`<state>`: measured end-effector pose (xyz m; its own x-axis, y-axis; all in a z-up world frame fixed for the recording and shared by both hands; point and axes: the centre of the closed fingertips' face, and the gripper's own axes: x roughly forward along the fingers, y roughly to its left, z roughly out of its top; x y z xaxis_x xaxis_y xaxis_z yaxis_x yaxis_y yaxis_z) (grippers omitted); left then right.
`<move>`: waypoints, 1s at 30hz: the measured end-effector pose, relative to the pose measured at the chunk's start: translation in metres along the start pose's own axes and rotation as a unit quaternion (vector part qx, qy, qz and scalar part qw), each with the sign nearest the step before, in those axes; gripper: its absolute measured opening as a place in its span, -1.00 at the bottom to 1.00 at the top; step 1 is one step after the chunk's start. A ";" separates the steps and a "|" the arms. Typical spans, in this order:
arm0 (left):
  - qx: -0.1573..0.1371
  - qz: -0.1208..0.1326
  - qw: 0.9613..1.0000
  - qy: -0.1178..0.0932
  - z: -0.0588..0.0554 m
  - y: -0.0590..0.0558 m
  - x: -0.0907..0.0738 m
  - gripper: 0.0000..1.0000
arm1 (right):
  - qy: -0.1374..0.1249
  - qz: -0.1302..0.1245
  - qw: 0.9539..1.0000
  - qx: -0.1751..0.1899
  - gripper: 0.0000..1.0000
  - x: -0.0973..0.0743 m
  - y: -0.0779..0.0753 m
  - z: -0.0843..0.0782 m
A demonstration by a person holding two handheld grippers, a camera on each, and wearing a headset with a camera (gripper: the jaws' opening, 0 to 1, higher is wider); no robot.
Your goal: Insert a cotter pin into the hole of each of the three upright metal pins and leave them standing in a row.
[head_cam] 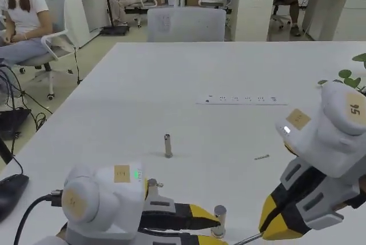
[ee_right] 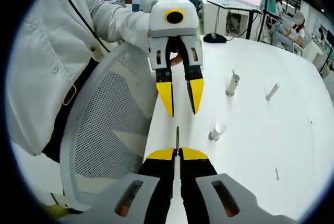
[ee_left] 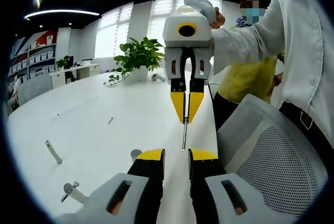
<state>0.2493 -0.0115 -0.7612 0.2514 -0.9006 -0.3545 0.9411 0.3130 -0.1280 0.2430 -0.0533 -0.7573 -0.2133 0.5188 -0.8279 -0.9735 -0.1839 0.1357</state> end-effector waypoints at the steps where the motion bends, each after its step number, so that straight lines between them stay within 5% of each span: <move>1: -0.002 0.000 1.000 0.003 -0.002 0.000 0.001 -0.67 | -0.001 -0.002 1.000 0.003 -0.93 0.000 -0.001 -0.002; 10: -0.019 0.023 1.000 0.008 -0.014 0.013 0.004 -0.65 | -0.027 -0.023 0.999 0.025 -0.94 -0.007 -0.009 -0.002; 22: -0.036 0.093 0.994 0.035 -0.036 0.055 0.014 -0.63 | -0.073 -0.056 0.994 0.065 -0.94 -0.020 -0.023 -0.006; 30: -0.043 0.108 0.992 0.048 -0.047 0.062 0.028 -0.60 | -0.079 -0.069 0.991 0.078 -0.94 -0.026 -0.029 -0.012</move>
<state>0.3044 -0.0026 -0.8225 0.4184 -0.7783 -0.4682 0.8440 0.5236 -0.1163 0.2779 -0.0712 -0.7466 -0.0759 0.6566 -0.7504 -0.9925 0.0225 0.1201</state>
